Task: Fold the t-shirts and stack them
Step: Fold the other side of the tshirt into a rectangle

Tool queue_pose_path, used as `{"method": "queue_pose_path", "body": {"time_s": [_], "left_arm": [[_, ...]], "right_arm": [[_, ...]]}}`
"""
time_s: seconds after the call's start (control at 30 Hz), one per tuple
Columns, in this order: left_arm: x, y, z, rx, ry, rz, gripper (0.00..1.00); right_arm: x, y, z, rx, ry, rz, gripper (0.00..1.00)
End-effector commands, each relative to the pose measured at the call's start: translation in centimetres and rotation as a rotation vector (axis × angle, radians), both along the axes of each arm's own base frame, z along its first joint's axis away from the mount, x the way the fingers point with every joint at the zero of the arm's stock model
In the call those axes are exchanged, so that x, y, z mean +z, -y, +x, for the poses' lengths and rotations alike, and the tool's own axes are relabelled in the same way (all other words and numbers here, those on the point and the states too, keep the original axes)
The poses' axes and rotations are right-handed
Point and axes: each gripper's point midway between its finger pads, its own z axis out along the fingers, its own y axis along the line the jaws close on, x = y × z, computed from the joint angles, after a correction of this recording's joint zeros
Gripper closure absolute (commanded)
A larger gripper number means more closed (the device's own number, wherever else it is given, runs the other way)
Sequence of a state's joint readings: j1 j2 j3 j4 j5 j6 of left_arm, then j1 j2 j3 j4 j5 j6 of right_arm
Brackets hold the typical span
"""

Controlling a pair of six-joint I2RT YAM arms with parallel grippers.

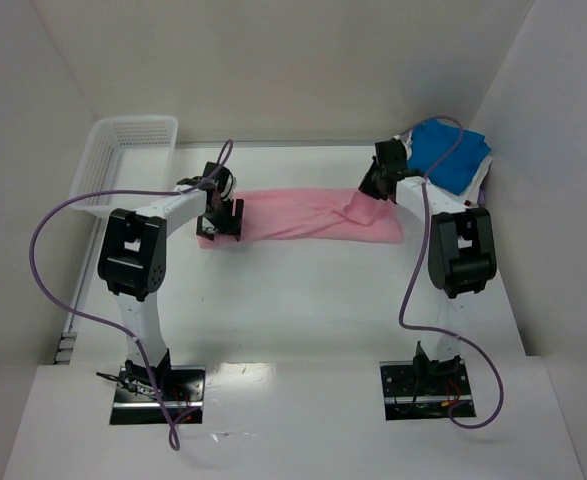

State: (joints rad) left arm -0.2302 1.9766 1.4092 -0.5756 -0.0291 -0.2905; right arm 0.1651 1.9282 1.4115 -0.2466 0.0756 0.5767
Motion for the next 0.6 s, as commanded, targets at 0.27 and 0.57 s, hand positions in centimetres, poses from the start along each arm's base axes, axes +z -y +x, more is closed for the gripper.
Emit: {"method": "queue_pose_path", "body": {"time_s": [0.27,0.57], "left_arm": [[-0.5,-0.9,-0.3,0.011,-0.017,0.016,0.2],[-0.1,-1.0,0.7,0.008,0.0,0.007,0.2]], "right_arm": [[0.4,-0.6,4.7,0.052,0.066,-0.021,0.72],[10.4,0.6,5.2,0.054,0.248,-0.033,0.26]]}}
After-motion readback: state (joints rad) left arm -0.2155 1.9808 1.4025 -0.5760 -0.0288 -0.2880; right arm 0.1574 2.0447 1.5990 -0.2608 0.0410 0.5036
